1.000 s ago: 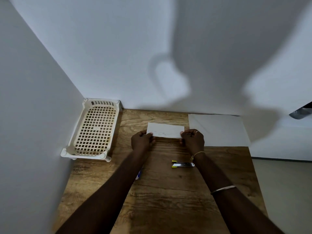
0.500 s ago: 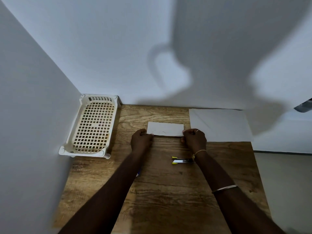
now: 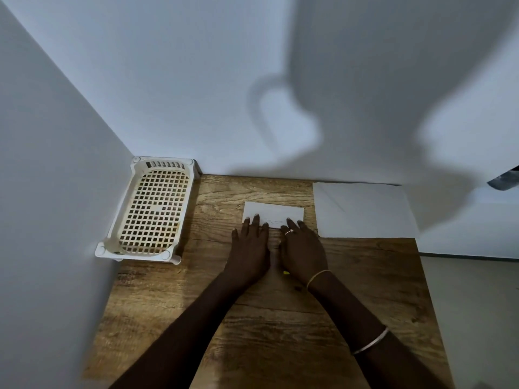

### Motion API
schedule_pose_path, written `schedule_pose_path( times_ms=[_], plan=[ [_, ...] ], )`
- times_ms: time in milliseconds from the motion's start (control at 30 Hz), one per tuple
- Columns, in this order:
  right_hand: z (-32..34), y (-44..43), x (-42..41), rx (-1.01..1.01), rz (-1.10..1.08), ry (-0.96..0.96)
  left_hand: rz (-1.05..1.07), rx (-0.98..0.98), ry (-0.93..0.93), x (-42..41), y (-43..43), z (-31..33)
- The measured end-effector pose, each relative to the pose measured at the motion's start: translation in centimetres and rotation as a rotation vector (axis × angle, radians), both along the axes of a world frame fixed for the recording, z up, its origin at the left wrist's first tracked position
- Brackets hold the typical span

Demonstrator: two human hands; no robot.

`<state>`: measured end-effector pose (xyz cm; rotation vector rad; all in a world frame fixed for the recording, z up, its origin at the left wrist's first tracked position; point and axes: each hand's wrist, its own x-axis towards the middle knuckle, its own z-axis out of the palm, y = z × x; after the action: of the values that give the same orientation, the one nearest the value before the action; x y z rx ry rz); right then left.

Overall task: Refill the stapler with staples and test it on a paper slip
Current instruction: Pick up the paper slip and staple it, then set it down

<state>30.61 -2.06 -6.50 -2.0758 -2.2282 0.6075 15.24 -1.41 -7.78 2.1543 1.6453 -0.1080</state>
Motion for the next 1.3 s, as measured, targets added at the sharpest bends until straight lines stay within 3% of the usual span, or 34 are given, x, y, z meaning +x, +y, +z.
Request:
schedule_pose_path(
  times_ms=[200,1300],
  plan=[
    [-0.7,-0.2,-0.1,-0.103,0.032,-0.059,-0.072,-0.035,0.069,-0.1,-0.1,-1.4],
    [-0.6,9.3,1.5,-0.097,-0.022,0.023,-0.065,0.049,-0.009,0.3,8.6,-2.1]
  ],
)
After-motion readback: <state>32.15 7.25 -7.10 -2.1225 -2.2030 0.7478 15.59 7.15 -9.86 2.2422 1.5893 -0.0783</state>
